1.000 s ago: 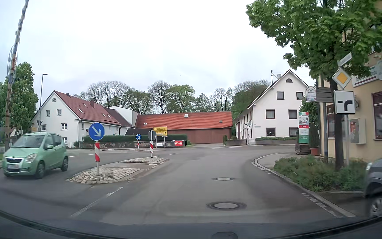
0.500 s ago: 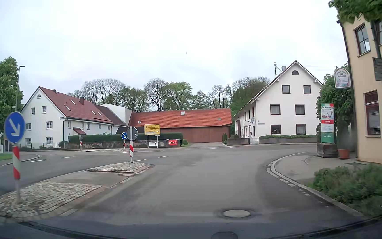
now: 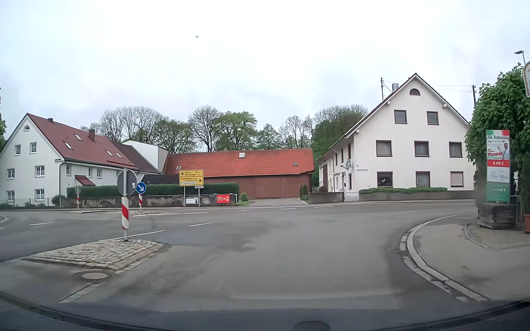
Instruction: Follow the waypoints while adhering to traffic rules and regulations
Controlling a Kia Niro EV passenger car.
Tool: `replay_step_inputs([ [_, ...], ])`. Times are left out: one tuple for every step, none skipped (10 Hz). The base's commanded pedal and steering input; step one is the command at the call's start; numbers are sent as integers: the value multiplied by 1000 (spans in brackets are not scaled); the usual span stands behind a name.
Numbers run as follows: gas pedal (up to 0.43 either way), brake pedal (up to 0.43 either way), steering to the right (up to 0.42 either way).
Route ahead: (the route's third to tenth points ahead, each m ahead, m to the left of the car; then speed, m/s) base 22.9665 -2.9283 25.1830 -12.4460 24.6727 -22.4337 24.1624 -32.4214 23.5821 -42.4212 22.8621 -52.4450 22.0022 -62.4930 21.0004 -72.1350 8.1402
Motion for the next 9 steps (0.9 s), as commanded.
replay_step_inputs([
  [59,0,75],
  [59,0,87],
  [59,0,94],
  [59,0,101],
  [59,0,111],
  [59,0,125],
  [59,0,137],
  [59,0,153],
  [59,0,167],
])
